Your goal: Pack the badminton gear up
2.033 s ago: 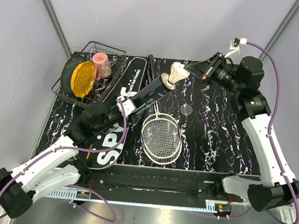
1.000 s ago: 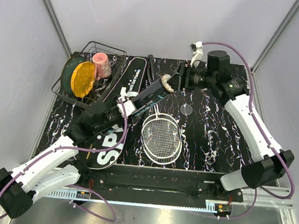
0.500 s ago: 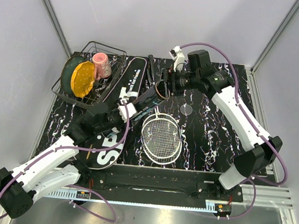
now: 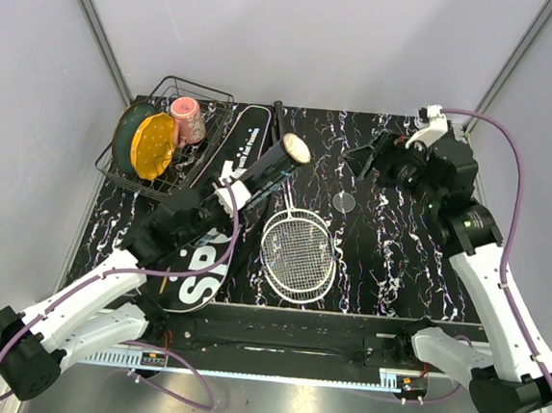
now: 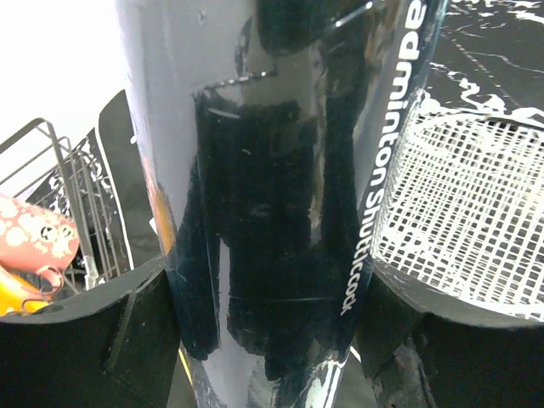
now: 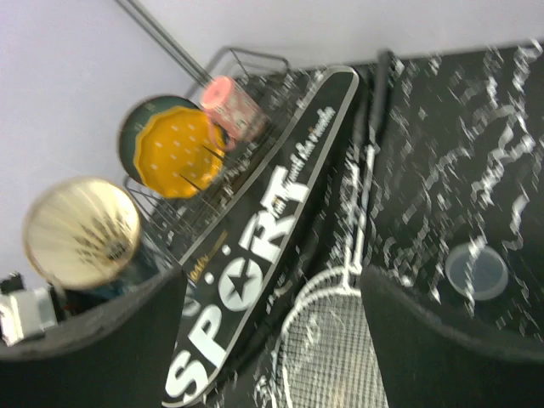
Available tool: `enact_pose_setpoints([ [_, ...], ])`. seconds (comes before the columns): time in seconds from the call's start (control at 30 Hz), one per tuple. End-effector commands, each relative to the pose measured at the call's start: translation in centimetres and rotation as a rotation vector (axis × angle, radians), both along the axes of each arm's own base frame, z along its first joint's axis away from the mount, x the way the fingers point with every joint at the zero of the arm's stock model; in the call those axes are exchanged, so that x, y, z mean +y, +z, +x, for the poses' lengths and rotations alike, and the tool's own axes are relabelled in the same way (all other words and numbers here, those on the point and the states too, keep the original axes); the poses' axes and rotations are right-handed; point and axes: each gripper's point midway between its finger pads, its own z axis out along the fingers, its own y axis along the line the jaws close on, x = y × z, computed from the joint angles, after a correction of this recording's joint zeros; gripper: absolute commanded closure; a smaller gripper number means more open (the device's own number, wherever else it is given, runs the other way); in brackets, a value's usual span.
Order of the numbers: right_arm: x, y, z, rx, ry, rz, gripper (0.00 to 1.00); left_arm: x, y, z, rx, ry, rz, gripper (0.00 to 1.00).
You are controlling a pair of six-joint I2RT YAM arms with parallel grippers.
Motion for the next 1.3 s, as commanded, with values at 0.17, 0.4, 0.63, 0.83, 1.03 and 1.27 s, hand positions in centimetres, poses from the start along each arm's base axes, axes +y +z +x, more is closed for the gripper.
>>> enact_pose_setpoints([
  [0.17, -3.9, -13.3, 8.9, 0.343, -0.325, -0.323, 0.19, 0.5, 5.6, 1.7, -0.133, 0.087, -0.11, 1.0],
  [0.4, -1.8, -23.0, 14.2, 0.549, -0.24, -0.517, 0.5, 0.7, 5.9, 1.6, -0.155, 0.087, -0.118, 1.0],
  [0.63, -1.2, -29.1, 15.0, 0.68, -0.188, -0.596, 0.67, 0.7, 5.9, 1.7, -0.153, 0.087, -0.112, 1.0],
  [0.83, -1.2, -31.8, 13.8, 0.743, -0.163, -0.624, 0.68, 0.0, 5.9, 1.3, -0.146, 0.047, -0.121, 1.0],
  [1.03, -0.8, -34.3, 13.1, 0.778, -0.139, -0.642, 0.76, -0.3, 5.7, 1.2, -0.139, 0.032, -0.123, 1.0],
  [1.27, -0.8, -36.7, 12.3, 0.798, -0.144, -0.706, 0.82, -0.3, 5.3, 1.4, -0.13, 0.035, -0.112, 1.0],
])
